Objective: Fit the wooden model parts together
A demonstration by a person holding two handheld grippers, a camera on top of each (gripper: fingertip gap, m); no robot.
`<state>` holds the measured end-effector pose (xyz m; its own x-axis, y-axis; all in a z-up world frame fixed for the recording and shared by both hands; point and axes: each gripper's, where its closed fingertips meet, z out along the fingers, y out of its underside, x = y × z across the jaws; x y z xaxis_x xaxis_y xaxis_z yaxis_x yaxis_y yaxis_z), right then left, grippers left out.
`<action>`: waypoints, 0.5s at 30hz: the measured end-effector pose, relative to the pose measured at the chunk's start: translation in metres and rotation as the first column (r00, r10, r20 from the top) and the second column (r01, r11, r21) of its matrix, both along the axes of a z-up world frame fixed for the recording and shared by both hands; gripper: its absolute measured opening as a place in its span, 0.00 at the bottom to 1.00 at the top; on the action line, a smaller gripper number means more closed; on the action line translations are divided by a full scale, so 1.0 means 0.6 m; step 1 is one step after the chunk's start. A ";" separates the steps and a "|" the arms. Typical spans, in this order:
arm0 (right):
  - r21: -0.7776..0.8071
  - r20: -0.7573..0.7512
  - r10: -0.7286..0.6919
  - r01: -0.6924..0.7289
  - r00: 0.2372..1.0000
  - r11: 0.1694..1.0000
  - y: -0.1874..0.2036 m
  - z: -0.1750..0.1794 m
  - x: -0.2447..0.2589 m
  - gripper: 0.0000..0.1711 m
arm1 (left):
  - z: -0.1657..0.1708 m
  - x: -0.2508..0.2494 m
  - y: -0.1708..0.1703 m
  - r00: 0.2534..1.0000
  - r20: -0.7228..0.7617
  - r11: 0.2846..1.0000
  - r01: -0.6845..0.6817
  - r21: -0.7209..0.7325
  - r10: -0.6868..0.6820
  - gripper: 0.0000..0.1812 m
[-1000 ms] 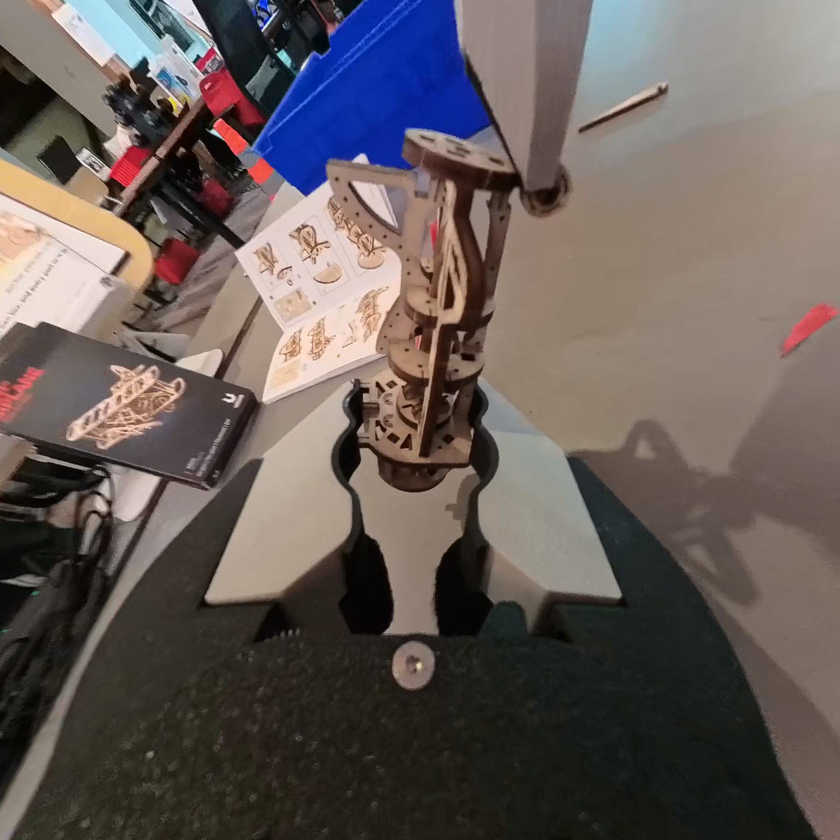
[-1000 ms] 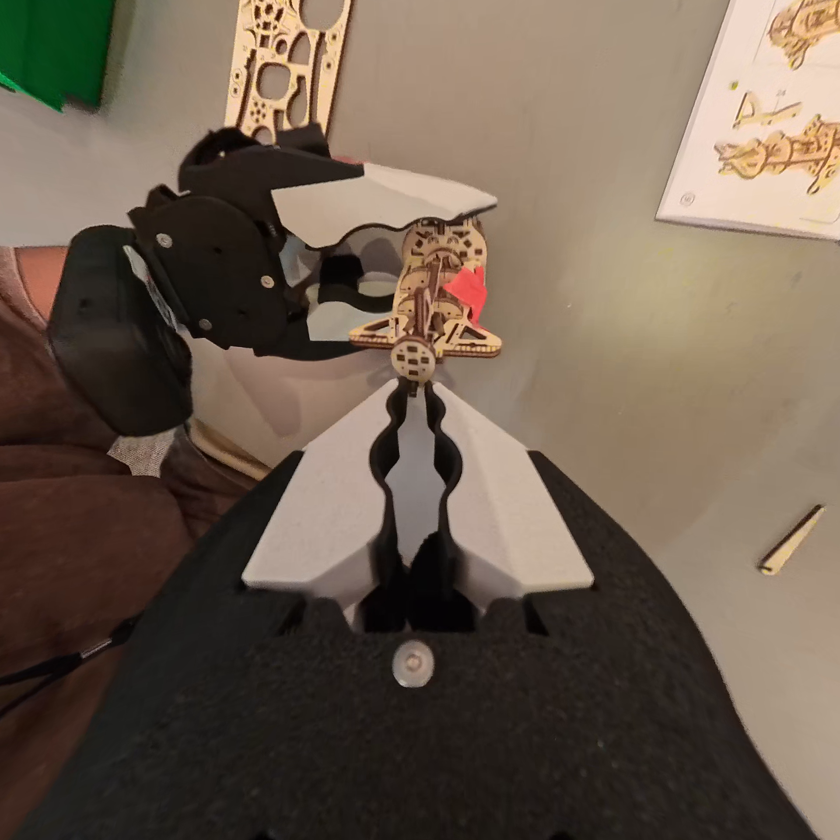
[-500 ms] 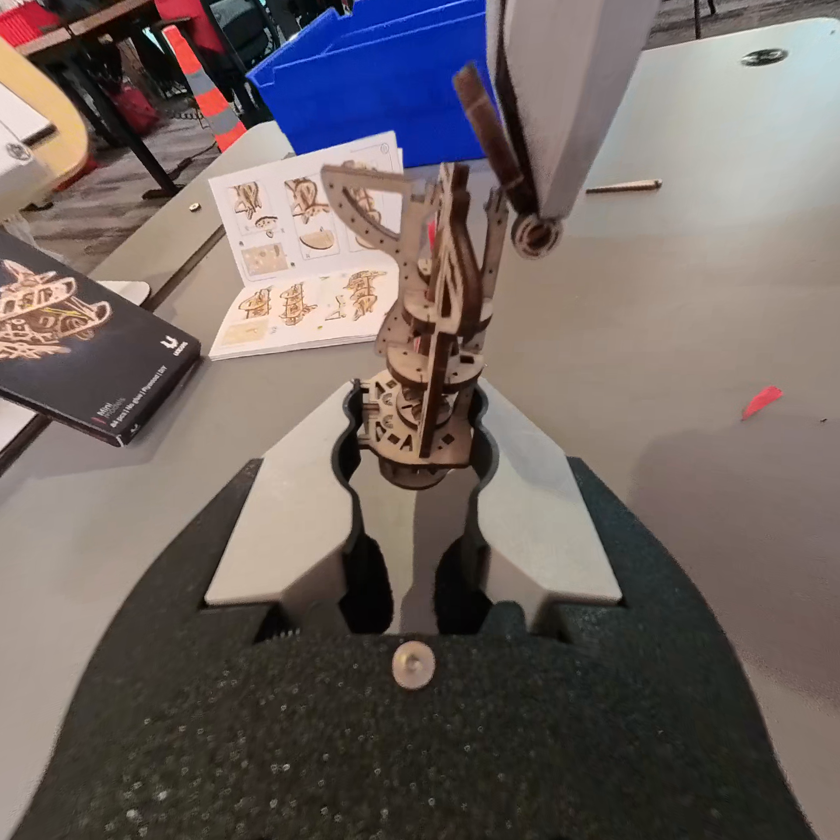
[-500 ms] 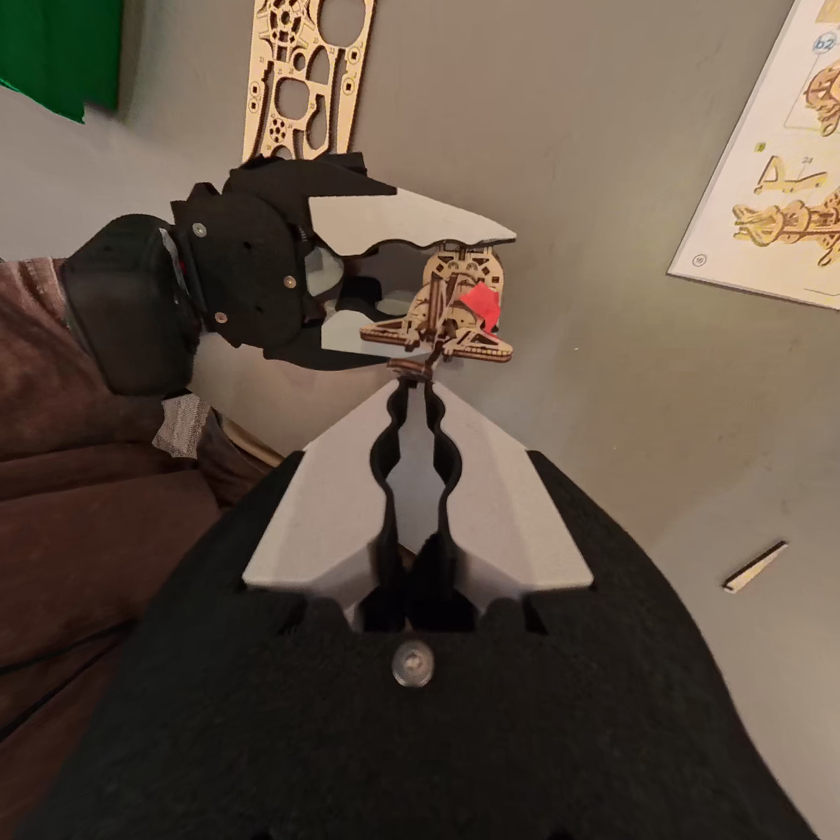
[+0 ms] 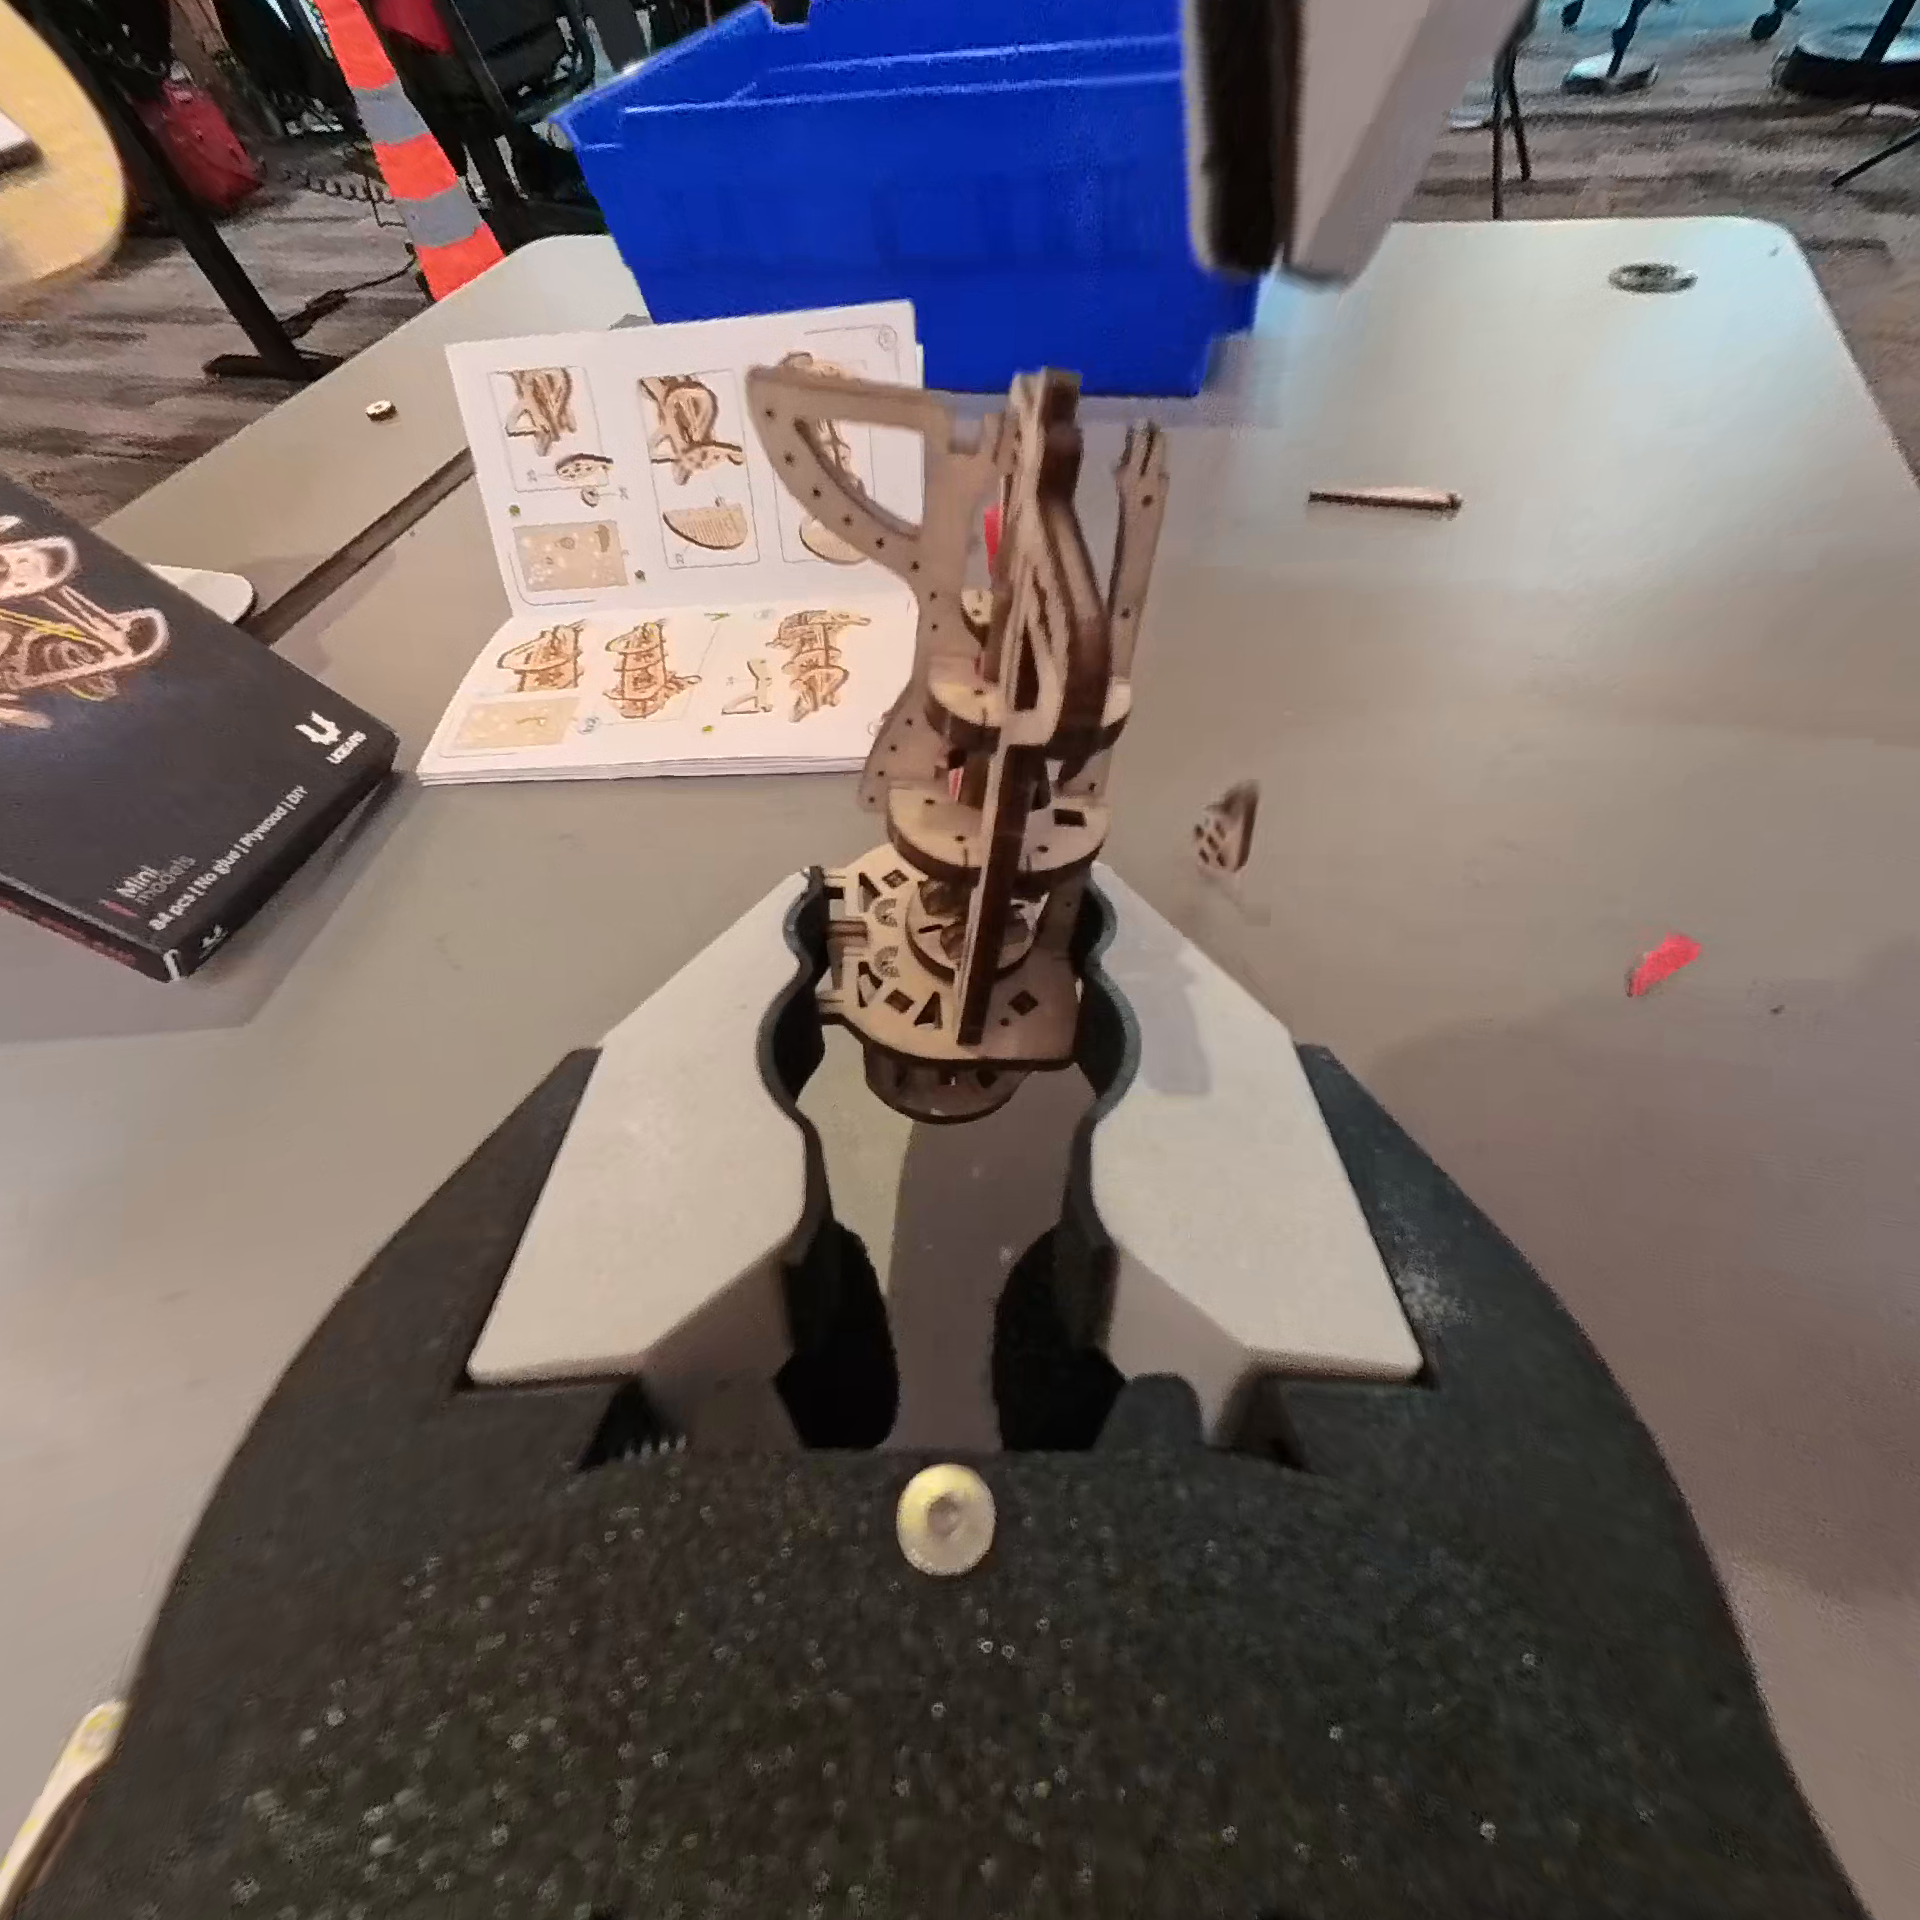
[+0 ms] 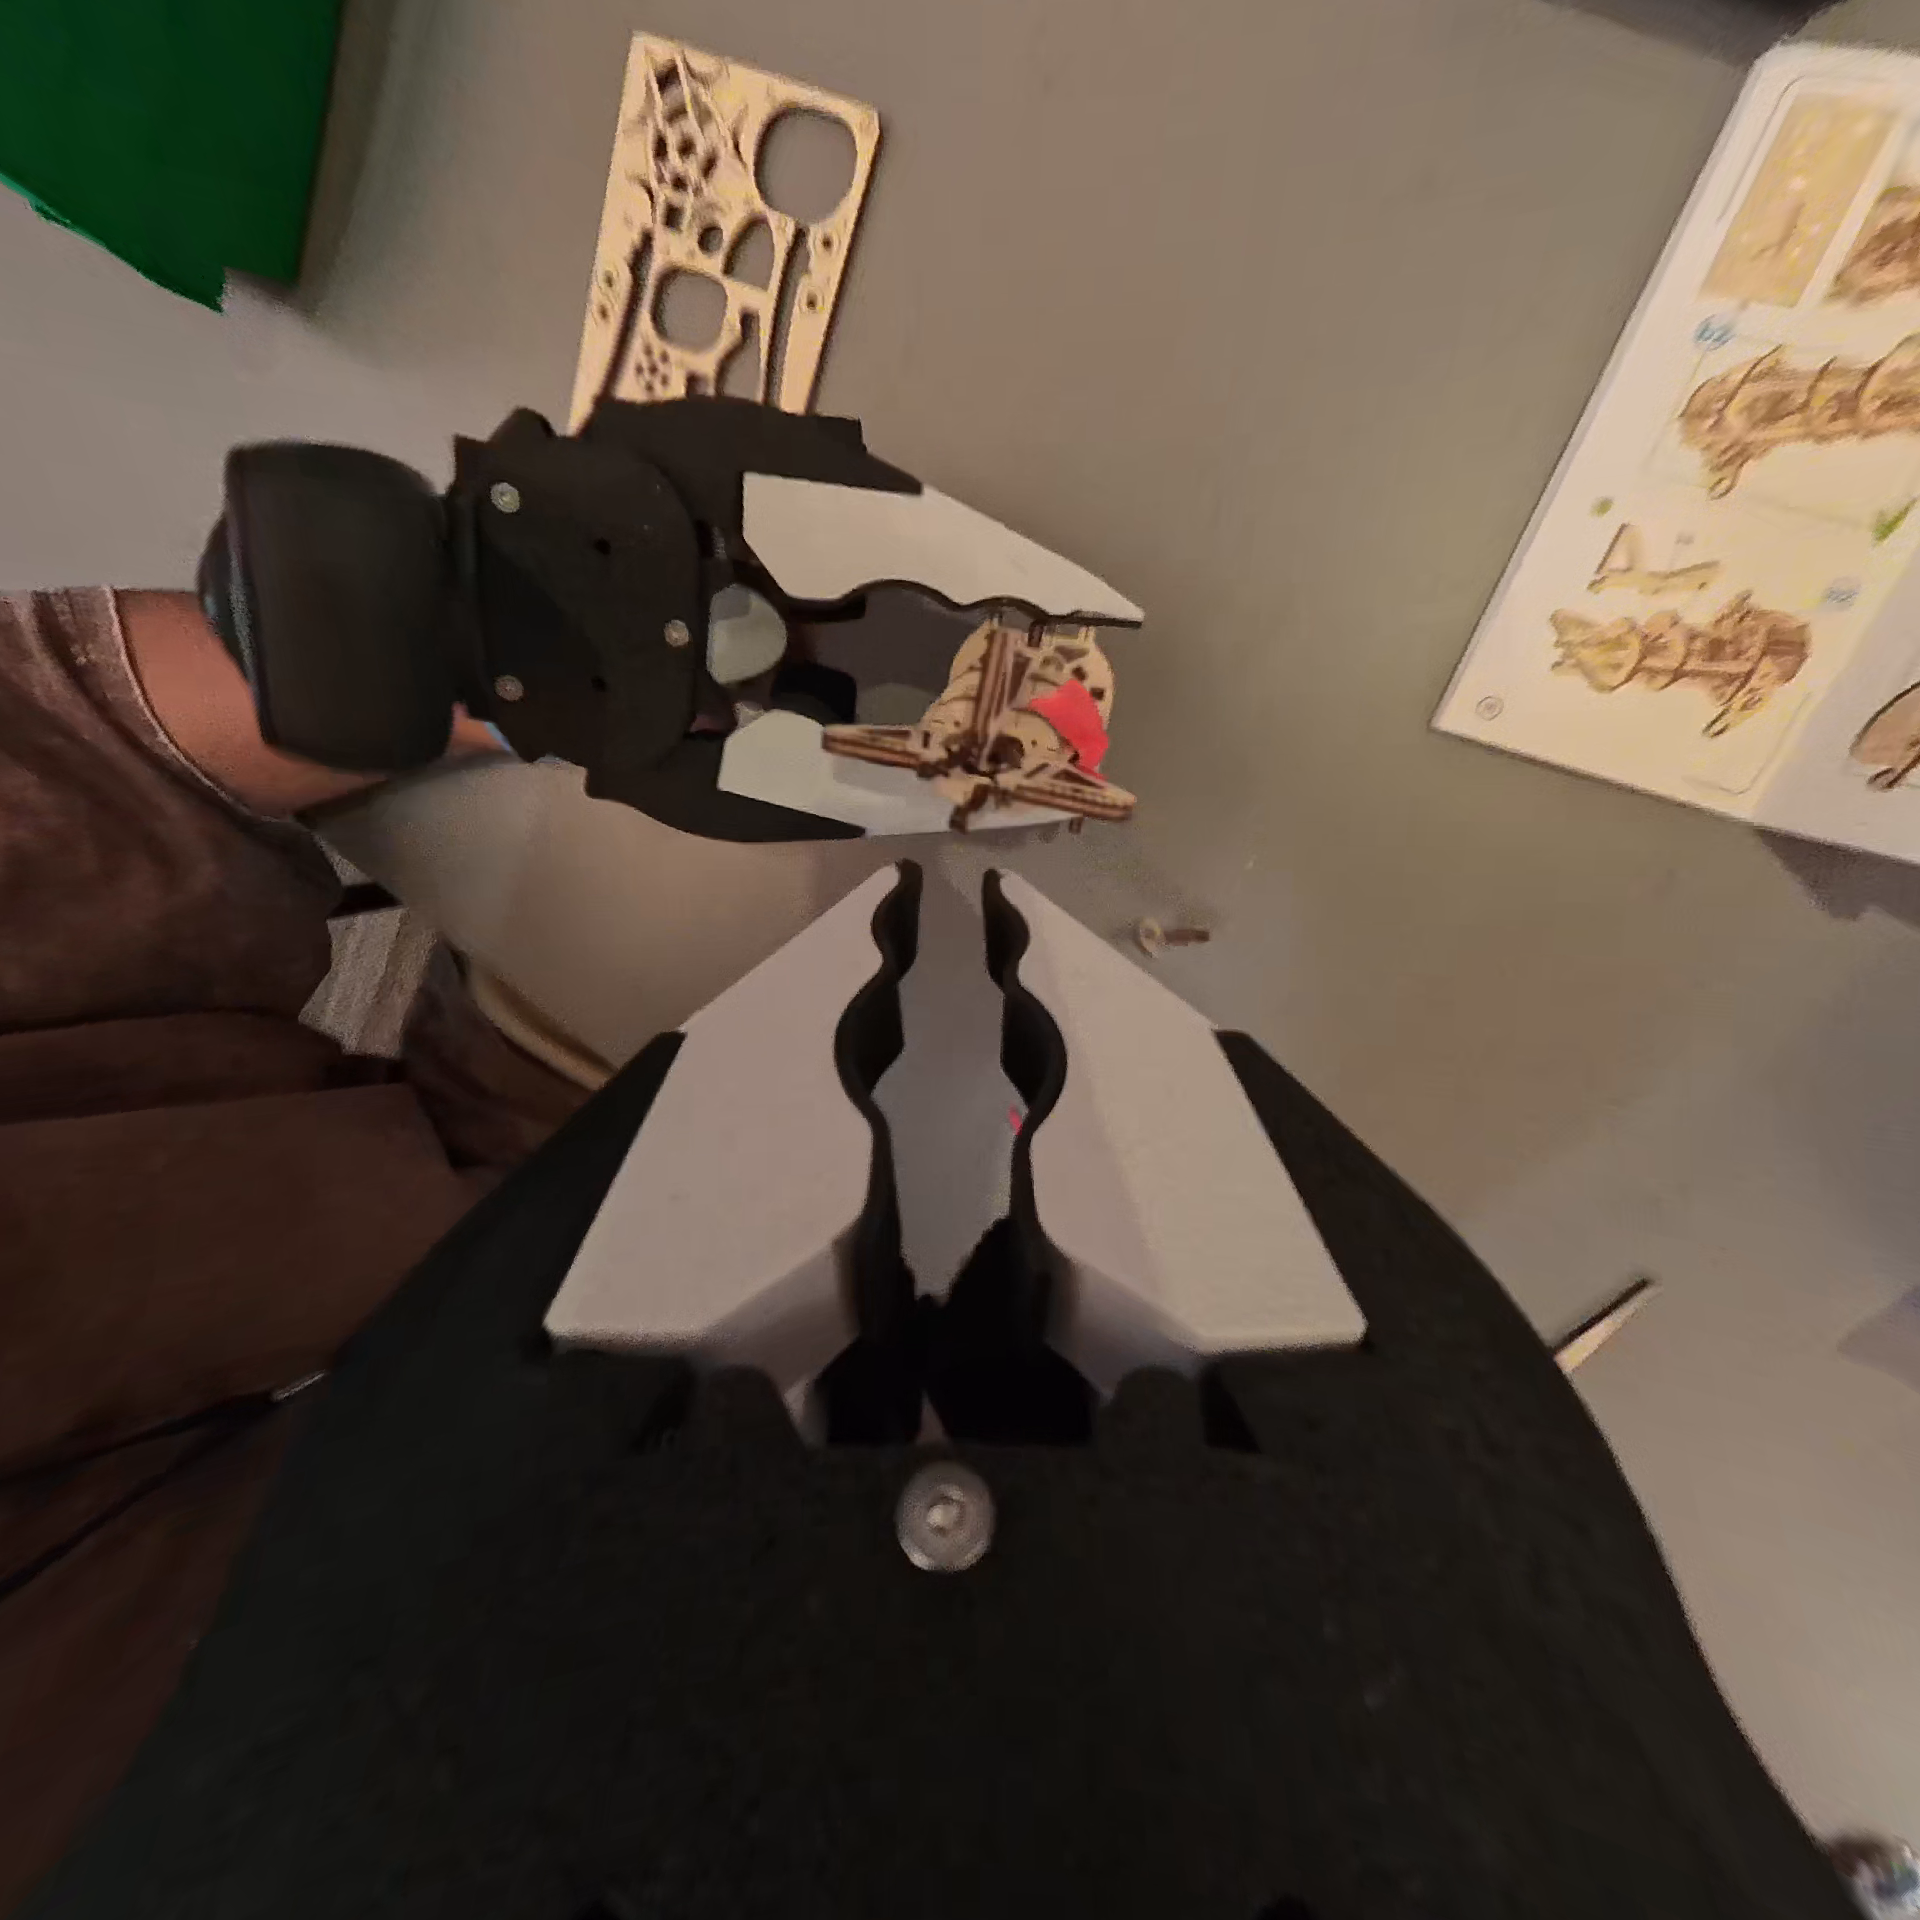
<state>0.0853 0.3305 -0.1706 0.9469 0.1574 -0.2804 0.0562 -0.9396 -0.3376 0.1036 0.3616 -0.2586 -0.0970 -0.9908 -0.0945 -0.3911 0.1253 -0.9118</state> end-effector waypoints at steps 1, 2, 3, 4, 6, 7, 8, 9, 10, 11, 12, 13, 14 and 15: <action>0.073 0.000 0.009 -0.009 1.000 0.997 0.000 0.006 0.004 0.09 | 0.002 0.000 0.003 1.000 0.006 1.000 -0.004 -0.020 0.004 0.24; 0.152 0.009 0.022 -0.023 1.000 0.988 -0.003 0.008 0.008 0.10 | 0.004 -0.001 0.006 1.000 0.013 0.999 -0.009 -0.040 0.010 0.24; 0.225 0.039 0.022 -0.030 0.999 0.974 -0.010 0.004 0.018 0.12 | 0.006 -0.001 0.009 1.000 0.018 0.998 -0.014 -0.059 0.015 0.24; 0.289 0.089 0.003 -0.029 0.996 0.957 -0.020 -0.009 0.036 0.13 | 0.008 -0.001 0.011 1.000 0.022 0.997 -0.015 -0.075 0.017 0.24; 0.386 0.214 -0.074 -0.014 0.974 0.922 -0.050 -0.057 0.086 0.14 | 0.010 -0.002 0.012 0.999 0.027 0.996 -0.015 -0.086 0.018 0.24; 0.417 0.258 -0.129 0.010 0.957 0.909 -0.068 -0.087 0.111 0.15 | 0.010 -0.002 0.012 0.999 0.028 0.996 -0.016 -0.083 0.018 0.24; 0.423 0.286 -0.179 0.043 0.941 0.905 -0.089 -0.120 0.132 0.15 | 0.009 -0.002 0.011 0.999 0.027 0.997 -0.016 -0.078 0.019 0.24; 0.413 0.300 -0.228 0.090 0.926 0.906 -0.110 -0.150 0.149 0.13 | 0.008 -0.001 0.011 1.000 0.024 0.997 -0.015 -0.073 0.017 0.24; 0.414 0.290 -0.261 0.125 0.921 0.902 -0.125 -0.173 0.158 0.14 | 0.007 -0.001 0.010 1.000 0.021 0.998 -0.016 -0.067 0.017 0.24; 0.433 0.260 -0.285 0.153 0.922 0.888 -0.132 -0.186 0.163 0.15 | 0.007 -0.001 0.010 1.000 0.019 0.998 -0.016 -0.062 0.017 0.24; 0.452 0.221 -0.309 0.183 0.925 0.873 -0.133 -0.195 0.164 0.16 | 0.006 -0.001 0.009 1.000 0.018 0.998 -0.015 -0.059 0.016 0.24; 0.466 0.179 -0.313 0.200 0.933 0.862 -0.130 -0.200 0.162 0.19 | 0.007 -0.001 0.009 1.000 0.019 0.998 -0.015 -0.058 0.016 0.24; 0.480 0.144 -0.291 0.190 0.946 0.856 -0.122 -0.204 0.157 0.21 | 0.007 -0.001 0.009 1.000 0.019 0.998 -0.015 -0.058 0.016 0.24; 0.498 0.131 -0.246 0.151 0.960 0.854 -0.114 -0.206 0.154 0.20 | 0.006 -0.001 0.009 1.000 0.018 0.998 -0.013 -0.060 0.014 0.24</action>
